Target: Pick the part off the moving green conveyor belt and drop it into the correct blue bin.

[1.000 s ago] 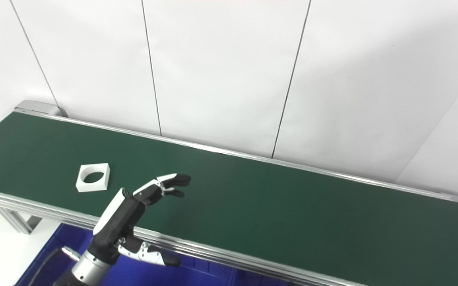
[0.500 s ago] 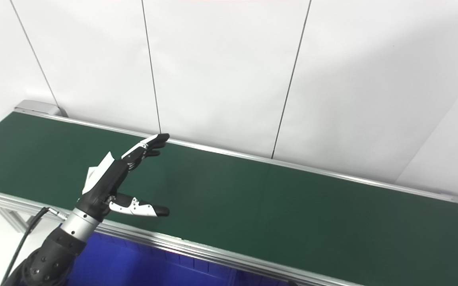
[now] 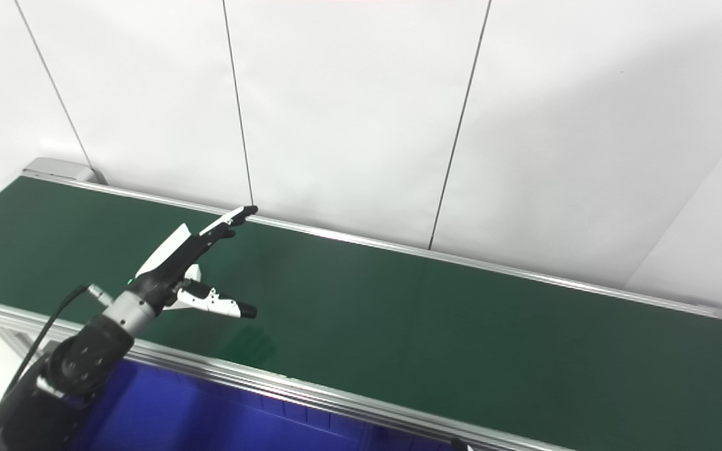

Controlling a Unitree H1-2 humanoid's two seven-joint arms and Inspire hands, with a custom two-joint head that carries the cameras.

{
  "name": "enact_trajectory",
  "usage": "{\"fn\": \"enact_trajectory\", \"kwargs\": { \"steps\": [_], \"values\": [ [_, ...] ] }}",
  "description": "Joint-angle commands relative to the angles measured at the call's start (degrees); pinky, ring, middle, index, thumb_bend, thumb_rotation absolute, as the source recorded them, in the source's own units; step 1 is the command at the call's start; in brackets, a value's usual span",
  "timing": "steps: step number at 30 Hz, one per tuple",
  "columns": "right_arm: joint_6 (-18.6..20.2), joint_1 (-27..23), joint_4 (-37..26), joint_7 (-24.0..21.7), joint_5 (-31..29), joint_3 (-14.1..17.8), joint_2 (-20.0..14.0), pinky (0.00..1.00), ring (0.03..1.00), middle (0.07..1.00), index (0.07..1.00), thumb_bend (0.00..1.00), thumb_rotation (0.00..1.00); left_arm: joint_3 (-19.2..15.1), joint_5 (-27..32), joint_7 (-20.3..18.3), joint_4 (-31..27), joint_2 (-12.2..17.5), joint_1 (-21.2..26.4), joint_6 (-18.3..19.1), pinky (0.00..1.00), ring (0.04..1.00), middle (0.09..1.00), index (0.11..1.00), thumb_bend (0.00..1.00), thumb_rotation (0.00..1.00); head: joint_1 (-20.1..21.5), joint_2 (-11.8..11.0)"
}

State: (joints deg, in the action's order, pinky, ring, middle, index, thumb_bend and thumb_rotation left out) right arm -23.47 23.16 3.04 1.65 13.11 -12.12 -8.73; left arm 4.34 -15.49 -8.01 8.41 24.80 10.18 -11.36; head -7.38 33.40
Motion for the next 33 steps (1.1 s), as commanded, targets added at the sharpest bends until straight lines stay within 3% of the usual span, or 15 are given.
{"fn": "enact_trajectory", "kwargs": {
  "steps": [1, 8, 12, 15, 19, 24, 28, 33],
  "values": [
    [-3.42, -0.3, -1.45, 0.91, -0.17, -0.16, -0.24, 0.66, 0.849, 0.913, 0.904, 0.83, 0.32, 0.1, -2.23, 0.49, 2.02, 2.01, 3.71, -1.4, 0.86, 0.946, 0.972, 0.948, 0.93, 0.27, -0.12, 0.07],
    [-3.41, -0.43, -1.48, 0.9, -0.61, -0.41, -0.43, 0.74, 0.89, 0.925, 0.905, 0.83, 0.32, 1.68, -10.16, 2.01, 7.6, 2.81, 6.59, 1.62, 0.87, 0.952, 0.973, 0.944, 0.96, 0.3, -0.16, 0.49],
    [-3.42, -0.35, -1.63, 1.27, -0.35, -0.47, -0.36, 0.67, 0.866, 0.92, 0.904, 0.83, 0.32, 2.33, -13.03, 2.88, 10.53, 3.21, 7.68, 1.55, 0.91, 0.97, 0.978, 0.946, 0.98, 0.32, -0.17, 0.68],
    [-3.42, -0.27, -1.77, 1.5, 0.0, -0.62, -0.53, 0.61, 0.862, 0.925, 0.905, 0.83, 0.33, 2.68, -14.71, 2.66, 10.4, 3.41, 7.55, 3.17, 0.91, 0.972, 0.996, 0.961, 0.98, 0.29, -0.17, 0.68],
    [-3.34, 0.05, -2.47, 1.18, -0.15, -0.59, -0.85, 0.7, 0.884, 0.93, 0.912, 0.82, 0.33, 4.18, -19.19, 3.55, 9.96, 4.18, 7.11, 4.6, 0.95, 0.981, 0.999, 0.967, 0.97, 0.26, -0.5, 0.96],
    [-3.37, 0.14, -2.45, 1.14, -0.77, -0.61, -0.99, 0.64, 0.854, 0.922, 0.912, 0.83, 0.34, 5.43, -23.17, 3.98, 9.72, 4.74, 6.93, 6.59, 1.0, 1.0, 1.0, 0.982, 0.96, 0.23, -0.6, 1.04],
    [-3.31, 0.21, -2.56, 0.99, -1.0, -0.6, -0.97, 0.7, 0.887, 0.935, 0.915, 0.83, 0.33, 5.82, -24.28, 4.36, 10.18, 5.14, 7.04, 6.87, 1.0, 1.0, 1.0, 0.98, 0.96, 0.24, -0.81, 1.15],
    [-3.14, 0.35, -2.84, 0.63, -1.13, -0.47, -0.93, 0.72, 0.9, 0.94, 0.92, 0.82, 0.34, 6.92, -26.6, 2.83, 9.72, 5.58, 7.13, 10.25, 1.0, 1.0, 1.0, 0.99, 0.93, 0.26, -0.99, 1.21]
  ]
}}
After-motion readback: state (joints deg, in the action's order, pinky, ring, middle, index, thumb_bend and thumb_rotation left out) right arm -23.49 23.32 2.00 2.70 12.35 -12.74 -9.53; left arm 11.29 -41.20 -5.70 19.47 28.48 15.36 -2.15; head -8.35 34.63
